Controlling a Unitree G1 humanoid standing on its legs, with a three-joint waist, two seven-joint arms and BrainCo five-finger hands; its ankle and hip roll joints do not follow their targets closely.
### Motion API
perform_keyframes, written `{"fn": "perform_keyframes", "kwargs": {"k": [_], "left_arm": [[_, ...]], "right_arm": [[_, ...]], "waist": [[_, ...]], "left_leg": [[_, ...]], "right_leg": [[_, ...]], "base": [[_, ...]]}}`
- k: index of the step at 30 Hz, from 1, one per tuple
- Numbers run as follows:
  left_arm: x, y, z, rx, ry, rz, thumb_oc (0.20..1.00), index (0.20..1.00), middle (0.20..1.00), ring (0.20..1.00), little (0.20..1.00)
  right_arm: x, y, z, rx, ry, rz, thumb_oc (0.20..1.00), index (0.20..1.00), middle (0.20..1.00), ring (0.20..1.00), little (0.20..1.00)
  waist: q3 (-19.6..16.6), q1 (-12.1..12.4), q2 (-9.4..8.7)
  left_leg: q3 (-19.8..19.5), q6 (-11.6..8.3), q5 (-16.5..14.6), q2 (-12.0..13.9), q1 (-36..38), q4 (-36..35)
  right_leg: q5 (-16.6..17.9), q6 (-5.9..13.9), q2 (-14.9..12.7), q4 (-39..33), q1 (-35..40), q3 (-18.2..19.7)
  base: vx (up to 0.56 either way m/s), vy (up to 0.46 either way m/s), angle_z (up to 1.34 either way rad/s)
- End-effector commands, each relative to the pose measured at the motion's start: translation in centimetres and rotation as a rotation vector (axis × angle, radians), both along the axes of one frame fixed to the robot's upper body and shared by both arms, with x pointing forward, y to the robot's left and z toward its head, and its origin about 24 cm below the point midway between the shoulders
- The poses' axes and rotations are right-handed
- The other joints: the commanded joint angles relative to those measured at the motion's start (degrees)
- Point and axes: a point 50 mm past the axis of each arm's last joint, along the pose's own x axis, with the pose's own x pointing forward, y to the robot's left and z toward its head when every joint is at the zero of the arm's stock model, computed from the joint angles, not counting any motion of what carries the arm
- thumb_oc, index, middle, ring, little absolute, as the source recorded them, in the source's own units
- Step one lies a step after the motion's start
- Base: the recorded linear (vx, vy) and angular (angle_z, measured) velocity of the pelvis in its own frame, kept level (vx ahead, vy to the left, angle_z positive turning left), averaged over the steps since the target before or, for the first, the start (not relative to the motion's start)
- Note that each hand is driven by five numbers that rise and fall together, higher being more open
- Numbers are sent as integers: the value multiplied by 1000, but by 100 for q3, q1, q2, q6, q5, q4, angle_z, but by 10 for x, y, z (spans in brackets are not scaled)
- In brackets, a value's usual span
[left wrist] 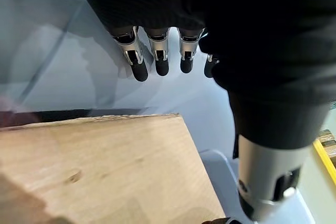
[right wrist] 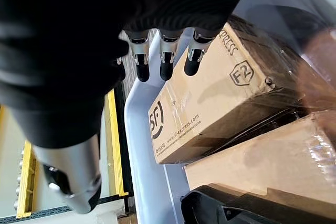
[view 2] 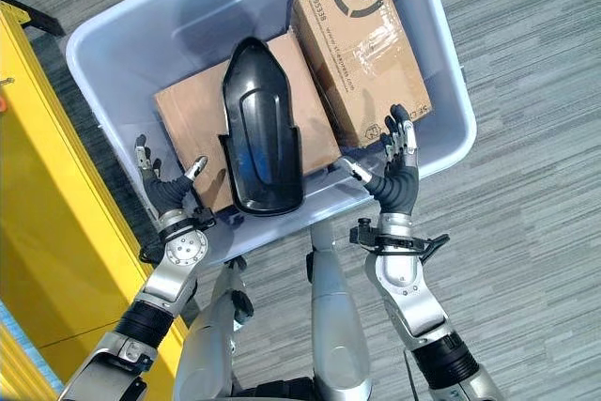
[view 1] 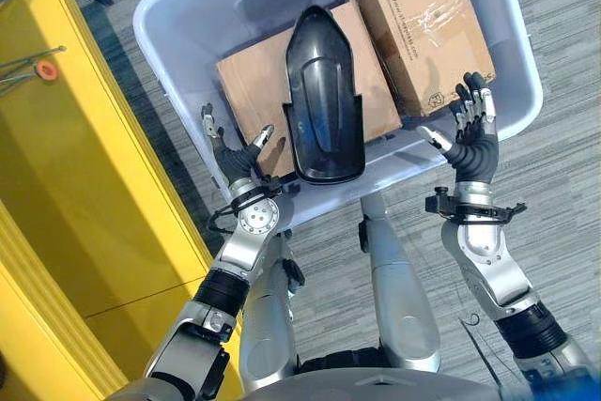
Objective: Move parts from the plastic box to the shelf.
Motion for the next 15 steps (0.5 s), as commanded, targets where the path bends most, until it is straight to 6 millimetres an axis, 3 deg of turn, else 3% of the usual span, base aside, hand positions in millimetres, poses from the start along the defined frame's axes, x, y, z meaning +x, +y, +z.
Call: {"fn": "perform_keyframes", "kwargs": {"k": [1,15], "left_arm": [[2,15,6,88,-35,72,1000,1000,1000,1000,1000],[7,-6,10,170,-49,-10,1000,1000,1000,1000,1000]], "right_arm": [[-7,6,28,24,-162,24,1000,1000,1000,1000,1000],[-8,9,28,37,-169,29,1000,1000,1000,1000,1000]], "waist": [[-22,-128,-184],[-22,-186,-156]], "left_leg": [[-309,-123,38,335,-253,349],[-285,-107,-26,346,-309,433]], "right_leg": [[-810,646,-621,546,378,-251],[-829,628,-562,627,227,-181]], "base": [[9,-6,-6],[1,-5,-2]]}}
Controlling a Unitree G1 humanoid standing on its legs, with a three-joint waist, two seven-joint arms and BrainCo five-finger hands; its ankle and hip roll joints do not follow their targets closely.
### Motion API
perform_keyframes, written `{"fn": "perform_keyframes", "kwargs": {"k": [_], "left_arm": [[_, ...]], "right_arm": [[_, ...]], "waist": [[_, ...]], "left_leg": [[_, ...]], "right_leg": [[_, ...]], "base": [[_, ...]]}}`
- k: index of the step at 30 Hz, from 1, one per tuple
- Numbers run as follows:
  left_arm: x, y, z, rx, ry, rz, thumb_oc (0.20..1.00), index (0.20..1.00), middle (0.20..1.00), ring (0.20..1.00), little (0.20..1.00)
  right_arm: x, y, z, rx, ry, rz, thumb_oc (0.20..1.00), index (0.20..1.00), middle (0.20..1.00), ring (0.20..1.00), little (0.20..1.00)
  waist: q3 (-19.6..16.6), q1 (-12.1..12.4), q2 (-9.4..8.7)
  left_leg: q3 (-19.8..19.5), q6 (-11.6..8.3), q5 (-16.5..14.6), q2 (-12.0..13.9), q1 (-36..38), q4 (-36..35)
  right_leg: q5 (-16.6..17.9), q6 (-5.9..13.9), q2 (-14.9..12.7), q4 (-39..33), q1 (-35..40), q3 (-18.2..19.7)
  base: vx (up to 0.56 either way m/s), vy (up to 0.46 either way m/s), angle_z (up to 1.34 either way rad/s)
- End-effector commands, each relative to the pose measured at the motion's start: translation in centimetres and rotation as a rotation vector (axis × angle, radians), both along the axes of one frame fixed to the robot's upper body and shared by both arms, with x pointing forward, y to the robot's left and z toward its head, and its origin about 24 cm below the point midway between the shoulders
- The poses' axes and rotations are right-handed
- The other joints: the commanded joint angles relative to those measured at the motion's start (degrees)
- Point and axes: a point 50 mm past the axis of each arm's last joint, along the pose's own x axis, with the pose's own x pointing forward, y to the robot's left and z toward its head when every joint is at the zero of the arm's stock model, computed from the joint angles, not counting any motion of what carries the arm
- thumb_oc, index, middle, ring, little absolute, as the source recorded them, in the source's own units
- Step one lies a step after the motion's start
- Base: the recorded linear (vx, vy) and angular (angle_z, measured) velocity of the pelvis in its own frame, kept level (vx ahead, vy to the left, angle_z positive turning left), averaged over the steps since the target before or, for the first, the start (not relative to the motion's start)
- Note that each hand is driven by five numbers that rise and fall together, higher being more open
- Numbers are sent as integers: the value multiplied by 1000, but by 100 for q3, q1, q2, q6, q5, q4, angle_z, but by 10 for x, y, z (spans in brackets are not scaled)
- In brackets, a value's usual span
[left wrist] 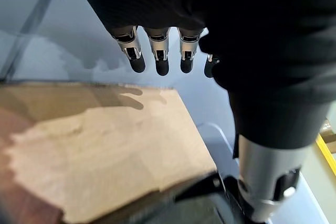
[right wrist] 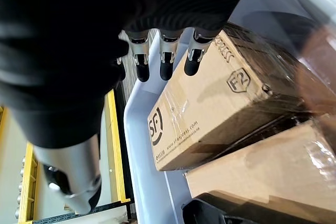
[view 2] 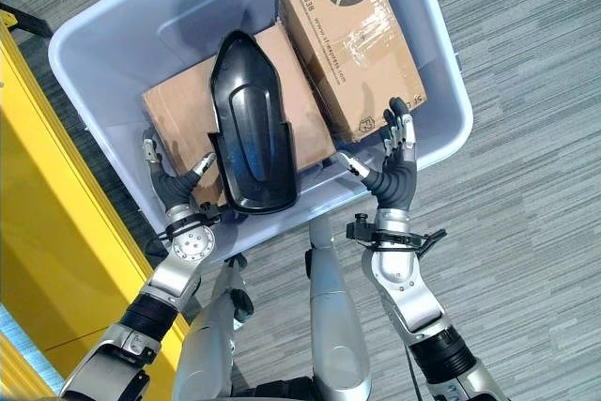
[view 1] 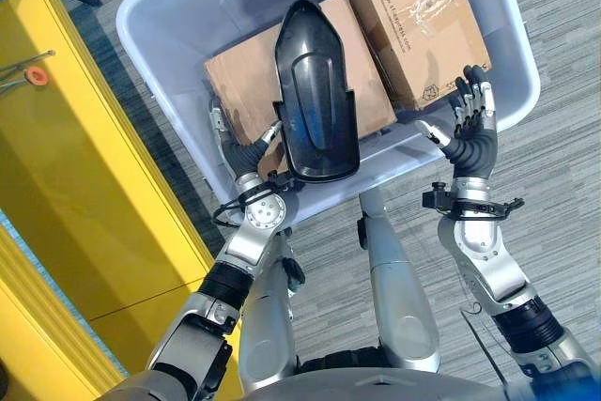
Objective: Move parts from the plastic box to the shelf.
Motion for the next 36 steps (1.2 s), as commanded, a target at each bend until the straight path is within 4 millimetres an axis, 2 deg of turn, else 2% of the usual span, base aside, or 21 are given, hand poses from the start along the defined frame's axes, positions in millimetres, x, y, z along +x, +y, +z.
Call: {"fn": "perform_keyframes", "kwargs": {"k": [1,9,19,24,29,36], "left_arm": [[0,10,7,113,-53,24,1000,1000,1000,1000,1000],[-5,0,9,176,-77,-43,1000,1000,1000,1000,1000],[-3,-2,-3,146,-14,-57,1000,1000,1000,1000,1000],[15,-6,-5,88,38,8,1000,1000,1000,1000,1000],[23,-12,-6,80,65,15,1000,1000,1000,1000,1000],[38,-15,-18,59,182,77,1000,1000,1000,1000,1000]], "right_arm": [[-10,0,23,32,-150,14,1000,1000,1000,1000,1000],[-12,-1,24,34,-164,18,1000,1000,1000,1000,1000],[-13,-2,22,38,-153,16,1000,1000,1000,1000,1000],[-11,5,19,57,-135,25,1000,1000,1000,1000,1000],[-10,7,18,59,-127,34,1000,1000,1000,1000,1000],[-9,13,16,63,-114,69,1000,1000,1000,1000,1000]], "waist": [[-22,-107,-148],[-22,-101,-81],[-22,-118,-55],[-22,-208,-100],[-22,-258,-112],[-22,-391,-172]], "left_leg": [[-390,-105,-24,385,-260,433],[-406,-101,-47,369,-284,460],[-415,-97,-68,376,-341,503],[-368,-111,-89,393,-480,587],[-351,-113,-97,398,-542,622],[-287,-124,-110,436,-600,683]], "right_leg": [[-866,634,-576,630,351,-295],[-895,625,-578,663,340,-290],[-905,611,-558,699,274,-264],[-904,592,-528,784,77,-204],[-906,586,-511,843,-35,-156],[-908,573,-445,924,-197,-53]], "base": [[0,0,0],[0,0,0],[0,0,0],[-3,-7,-3],[0,1,-5],[0,-2,-2]]}}
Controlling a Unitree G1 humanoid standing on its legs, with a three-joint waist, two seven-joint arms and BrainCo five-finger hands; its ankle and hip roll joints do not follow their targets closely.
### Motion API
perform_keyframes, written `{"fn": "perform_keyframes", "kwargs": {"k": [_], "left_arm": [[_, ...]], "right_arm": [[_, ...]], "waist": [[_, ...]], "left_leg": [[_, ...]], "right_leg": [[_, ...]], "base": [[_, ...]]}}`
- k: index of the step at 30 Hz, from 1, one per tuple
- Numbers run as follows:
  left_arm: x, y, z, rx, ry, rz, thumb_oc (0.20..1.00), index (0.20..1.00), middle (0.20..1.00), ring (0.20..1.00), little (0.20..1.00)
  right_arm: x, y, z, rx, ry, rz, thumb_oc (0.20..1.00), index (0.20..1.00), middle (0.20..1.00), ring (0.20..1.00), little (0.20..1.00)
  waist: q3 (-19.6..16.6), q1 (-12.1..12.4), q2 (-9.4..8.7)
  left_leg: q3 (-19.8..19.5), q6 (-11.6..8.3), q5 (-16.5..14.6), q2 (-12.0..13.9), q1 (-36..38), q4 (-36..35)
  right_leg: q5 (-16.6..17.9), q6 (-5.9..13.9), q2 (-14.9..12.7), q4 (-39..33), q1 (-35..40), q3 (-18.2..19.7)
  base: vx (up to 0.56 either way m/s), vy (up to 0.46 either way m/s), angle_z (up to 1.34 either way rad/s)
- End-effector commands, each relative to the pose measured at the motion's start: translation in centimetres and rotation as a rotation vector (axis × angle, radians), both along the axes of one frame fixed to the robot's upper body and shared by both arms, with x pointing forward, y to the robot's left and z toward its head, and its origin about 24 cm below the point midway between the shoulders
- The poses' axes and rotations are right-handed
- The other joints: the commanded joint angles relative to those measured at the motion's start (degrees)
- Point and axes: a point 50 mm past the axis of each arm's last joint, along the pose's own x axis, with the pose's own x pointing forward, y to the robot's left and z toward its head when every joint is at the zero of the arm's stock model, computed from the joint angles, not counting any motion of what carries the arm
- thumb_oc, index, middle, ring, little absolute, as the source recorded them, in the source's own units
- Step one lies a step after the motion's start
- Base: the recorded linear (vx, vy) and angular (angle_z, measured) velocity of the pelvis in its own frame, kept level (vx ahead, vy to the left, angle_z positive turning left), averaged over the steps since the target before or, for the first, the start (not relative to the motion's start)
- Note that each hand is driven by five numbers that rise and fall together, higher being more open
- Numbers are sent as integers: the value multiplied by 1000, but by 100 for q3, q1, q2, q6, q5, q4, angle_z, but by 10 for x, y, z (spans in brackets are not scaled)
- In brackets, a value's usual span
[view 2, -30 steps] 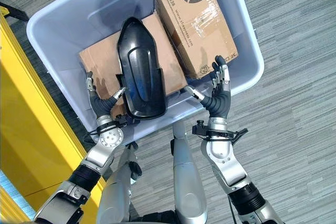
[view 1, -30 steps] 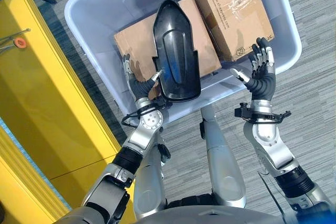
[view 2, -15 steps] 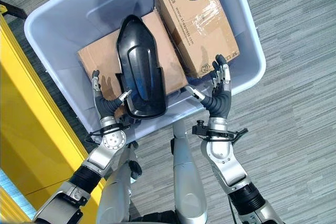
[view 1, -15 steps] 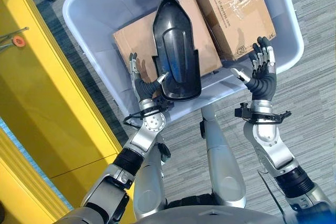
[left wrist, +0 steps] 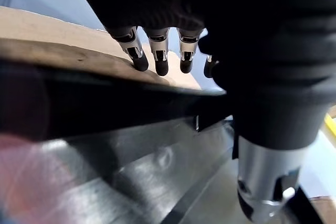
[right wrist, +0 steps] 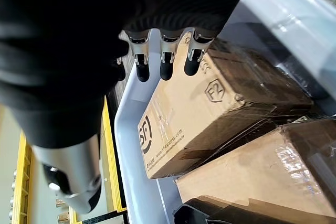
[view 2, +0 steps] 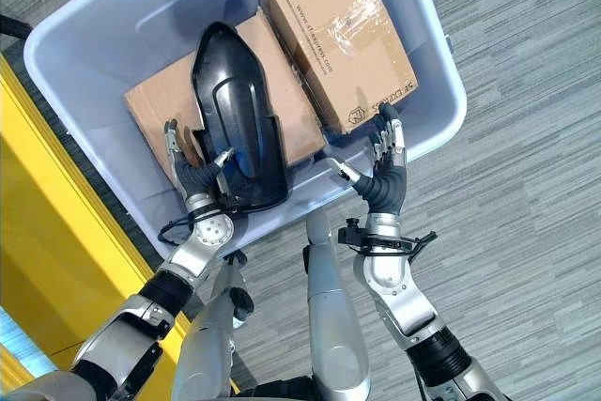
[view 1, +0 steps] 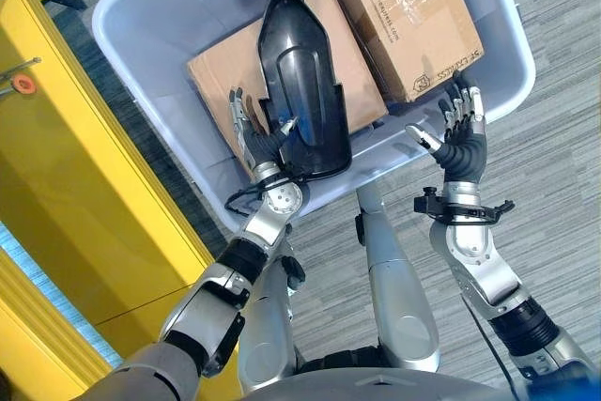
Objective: Move parts from the plastic box to the shelf.
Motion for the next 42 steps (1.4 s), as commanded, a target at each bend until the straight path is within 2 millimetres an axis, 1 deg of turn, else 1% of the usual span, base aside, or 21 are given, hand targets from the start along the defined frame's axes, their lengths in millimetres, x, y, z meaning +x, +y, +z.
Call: {"fn": "perform_keyframes", "kwargs": {"k": [1,7,10,12,14,15,19,36,39,42], "left_arm": [[7,4,-15,-42,117,12,1000,1000,1000,1000,1000],[18,3,-16,-80,172,60,1000,1000,1000,1000,1000],[21,1,-20,-99,219,73,1000,1000,1000,1000,1000],[23,0,-21,-80,239,77,1000,1000,1000,1000,1000],[23,-2,-25,-68,279,81,341,341,341,341,341],[23,-3,-27,-70,288,77,200,200,200,200,200],[22,-4,-30,-79,305,74,200,200,200,200,200],[20,-8,-28,-108,276,73,200,200,200,200,200],[20,-6,-26,-118,258,77,200,200,200,200,200],[21,-3,-16,-146,192,69,200,200,200,200,200]], "right_arm": [[-6,3,20,44,-123,44,1000,1000,1000,1000,1000],[-6,8,18,54,-110,77,1000,1000,1000,1000,1000],[-6,10,17,58,-104,92,1000,1000,1000,1000,1000],[-7,10,18,67,-109,103,1000,1000,1000,1000,1000],[-7,10,17,64,-108,113,1000,1000,1000,1000,1000],[-7,10,17,64,-107,115,1000,1000,1000,1000,1000],[-7,11,17,70,-105,121,1000,1000,1000,1000,1000],[-8,7,14,83,-88,124,1000,1000,1000,1000,1000],[-8,7,14,87,-88,128,1000,1000,1000,1000,1000],[-7,4,15,92,-92,111,1000,1000,1000,1000,1000]], "waist": [[-19,-250,-170],[-19,-358,-202],[-19,-398,-200],[-19,-429,-209],[-19,-459,-204],[-19,-468,-200],[-19,-470,-189],[-19,-395,-141],[-19,-375,-153],[-19,-340,-147]], "left_leg": [[-461,-126,-110,484,-471,684],[-414,-144,-129,517,-488,727],[-405,-147,-144,526,-501,754],[-404,-151,-160,538,-516,784],[-399,-154,-170,528,-531,791],[-399,-155,-172,526,-537,798],[-416,-152,-180,532,-560,823],[-569,-131,-224,493,-551,883],[-584,-133,-237,487,-515,907],[-626,-137,-218,478,-428,888]], "right_leg": [[-931,537,-475,925,61,-273],[-938,539,-424,989,-24,-221],[-948,533,-403,1016,-59,-202],[-958,530,-389,1037,-81,-191],[-957,531,-385,1041,-85,-183],[-955,531,-383,1044,-88,-185],[-968,527,-376,1053,-94,-183],[-1008,491,-388,1088,14,-250],[-1016,486,-391,1091,73,-263],[-1015,483,-410,1067,215,-296]], "base": [[0,0,0],[0,0,0],[0,0,0],[0,0,0],[0,0,0],[0,0,0],[6,-9,-6],[4,-2,3],[-3,4,-1],[0,0,0]]}}
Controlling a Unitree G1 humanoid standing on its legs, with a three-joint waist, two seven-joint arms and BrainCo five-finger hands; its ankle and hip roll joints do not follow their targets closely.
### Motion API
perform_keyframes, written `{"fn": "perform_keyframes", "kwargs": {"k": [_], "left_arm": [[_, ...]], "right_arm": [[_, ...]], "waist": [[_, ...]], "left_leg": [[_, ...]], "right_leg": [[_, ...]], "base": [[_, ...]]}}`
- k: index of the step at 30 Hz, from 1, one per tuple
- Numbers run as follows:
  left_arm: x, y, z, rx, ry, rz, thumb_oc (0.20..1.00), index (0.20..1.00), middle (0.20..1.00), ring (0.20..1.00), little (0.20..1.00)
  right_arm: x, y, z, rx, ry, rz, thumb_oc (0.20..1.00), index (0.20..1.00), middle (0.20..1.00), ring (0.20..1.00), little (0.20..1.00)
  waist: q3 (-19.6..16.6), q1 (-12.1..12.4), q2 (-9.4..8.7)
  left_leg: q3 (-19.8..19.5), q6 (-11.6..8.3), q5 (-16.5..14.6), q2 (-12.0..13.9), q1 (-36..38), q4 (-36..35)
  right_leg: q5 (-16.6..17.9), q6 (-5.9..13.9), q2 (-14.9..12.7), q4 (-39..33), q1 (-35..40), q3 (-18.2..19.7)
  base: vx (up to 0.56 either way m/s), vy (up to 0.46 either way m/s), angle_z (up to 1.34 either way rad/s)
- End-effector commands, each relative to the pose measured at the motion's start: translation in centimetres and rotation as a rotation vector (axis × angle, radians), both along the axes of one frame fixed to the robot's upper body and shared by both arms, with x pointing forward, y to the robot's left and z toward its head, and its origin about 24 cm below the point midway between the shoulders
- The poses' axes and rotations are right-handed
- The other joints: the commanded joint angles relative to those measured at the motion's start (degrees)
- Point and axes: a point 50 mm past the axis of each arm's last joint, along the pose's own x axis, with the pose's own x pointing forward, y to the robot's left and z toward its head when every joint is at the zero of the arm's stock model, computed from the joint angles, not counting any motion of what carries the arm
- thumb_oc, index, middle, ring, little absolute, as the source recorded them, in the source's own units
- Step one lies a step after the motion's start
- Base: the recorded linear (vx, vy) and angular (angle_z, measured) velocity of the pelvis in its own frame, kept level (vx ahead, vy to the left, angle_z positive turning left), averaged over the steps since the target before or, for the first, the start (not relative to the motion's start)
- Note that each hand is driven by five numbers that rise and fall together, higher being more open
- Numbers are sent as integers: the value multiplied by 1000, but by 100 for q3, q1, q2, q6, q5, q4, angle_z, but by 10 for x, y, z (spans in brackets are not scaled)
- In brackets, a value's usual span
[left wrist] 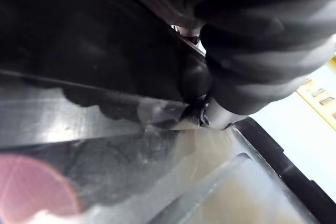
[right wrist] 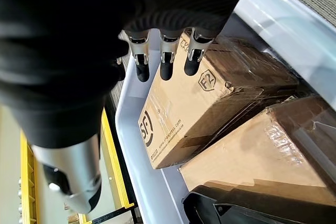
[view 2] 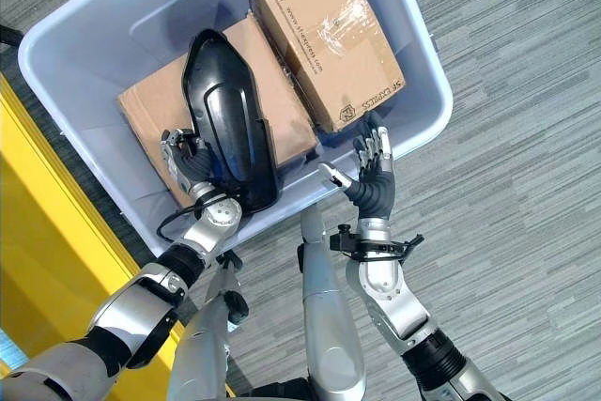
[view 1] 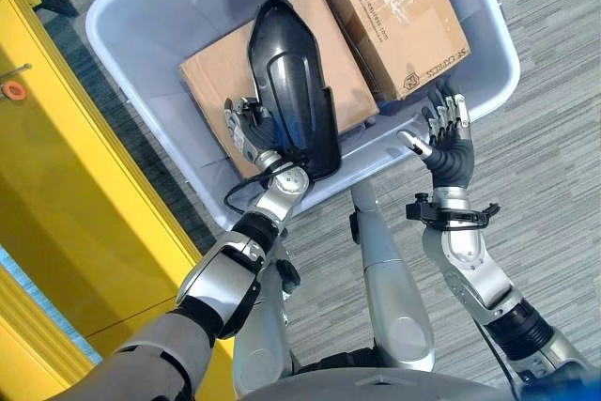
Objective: Move parts from the plastic box to the shelf.
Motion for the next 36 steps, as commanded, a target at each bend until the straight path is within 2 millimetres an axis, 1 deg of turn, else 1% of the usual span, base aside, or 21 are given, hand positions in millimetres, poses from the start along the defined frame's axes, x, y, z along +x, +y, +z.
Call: {"fn": "perform_keyframes", "kwargs": {"k": [1,2,3,4,5,9,14,15,16,19,21,26,29,32,33,36], "left_arm": [[2,-2,-15,-127,104,-89,200,200,200,200,200],[2,-2,-15,-126,105,-89,200,200,200,200,200],[2,1,-4,-117,38,-95,200,200,200,200,200],[1,1,-4,-116,38,-95,200,200,200,200,200],[0,5,4,-98,-10,-96,200,200,200,200,200],[-3,15,20,-49,-105,-94,200,200,200,200,200],[-11,27,30,1,-172,-94,200,200,200,200,200],[-11,27,30,1,-171,-94,200,200,200,200,200],[-14,28,36,13,-205,-112,200,200,200,200,200],[-17,29,38,8,-222,-129,200,200,200,200,200],[-23,32,43,38,-246,-153,200,200,200,200,200],[-31,37,49,88,-284,-181,200,200,200,200,200],[-34,39,46,97,-269,-216,200,200,200,200,200],[-43,42,40,131,-244,-296,200,200,200,200,200],[-49,47,35,159,-222,-320,200,200,200,200,200],[-54,52,29,162,-197,-341,200,200,200,200,200]], "right_arm": [[-5,-6,21,21,-127,4,1000,1000,1000,1000,1000],[-5,-6,21,21,-126,4,1000,1000,1000,1000,1000],[-4,-7,21,27,-127,-3,1000,1000,1000,1000,1000],[-4,-6,21,27,-127,-3,1000,1000,1000,1000,1000],[-4,-7,23,28,-135,-10,1000,1000,1000,1000,1000],[-2,-7,26,27,-145,-10,1000,1000,1000,1000,1000],[-2,-9,28,12,-157,-6,1000,1000,1000,1000,1000],[-2,-9,28,12,-157,-5,1000,1000,1000,1000,1000],[-2,-11,29,8,-160,-8,1000,1000,1000,1000,1000],[-2,-12,29,6,-156,-9,1000,1000,1000,1000,1000],[-4,-13,29,12,-157,11,1000,1000,1000,1000,1000],[-5,-15,28,4,-153,27,1000,1000,1000,1000,1000],[-5,-17,27,3,-143,33,1000,1000,1000,1000,1000],[-6,-19,23,-7,-123,51,1000,1000,1000,1000,1000],[-6,-21,20,-17,-109,58,1000,1000,1000,1000,1000],[-6,-21,18,-24,-95,74,1000,1000,1000,1000,1000]], "waist": [[156,-157,66],[156,-158,65],[156,-131,68],[156,-131,65],[156,-102,59],[152,-29,35],[69,58,-43],[70,58,-44],[31,83,-88],[-30,110,-99],[-166,186,-149],[-314,262,-176],[-390,296,-184],[-553,387,-167],[-653,433,-157],[-754,476,-142]], "left_leg": [[-596,-200,-108,542,-274,697],[-597,-200,-108,542,-271,696],[-611,-199,-97,535,-214,683],[-611,-200,-96,535,-210,681],[-628,-203,-81,523,-139,649],[-682,-209,-59,519,43,591],[-747,-209,-68,535,261,561],[-747,-209,-67,534,266,559],[-726,-169,79,533,258,537],[-752,-169,94,540,329,496],[-807,-171,120,562,474,439],[-886,-171,123,584,632,377],[-923,-169,129,601,710,353],[-1013,-174,136,636,911,294],[-1059,-173,137,649,1021,247],[-1094,-170,168,654,1099,179]], "right_leg": [[-816,229,-300,647,508,-304],[-816,228,-300,645,512,-306],[-811,228,-313,626,594,-334],[-811,228,-313,625,599,-334],[-800,230,-323,596,696,-361],[-809,239,-342,578,892,-437],[-846,241,-349,557,1172,-500],[-846,241,-349,555,1176,-500],[-734,203,-363,529,1201,-524],[-746,207,-373,510,1290,-564],[-780,212,-375,467,1502,-636],[-816,214,-376,416,1745,-713],[-831,217,-383,376,1879,-756],[-878,223,-399,320,2146,-849],[-905,228,-405,276,2289,-905],[-899,237,-417,207,2399,-941]], "base": [[0,0,0],[0,0,0],[0,0,0],[0,0,0],[-18,9,5],[-15,19,7],[-3,12,4],[-75,-7,13],[-77,-22,10],[-21,-1,4],[26,18,7],[26,2,9],[24,2,11],[56,3,15],[69,4,17],[36,10,7]]}}
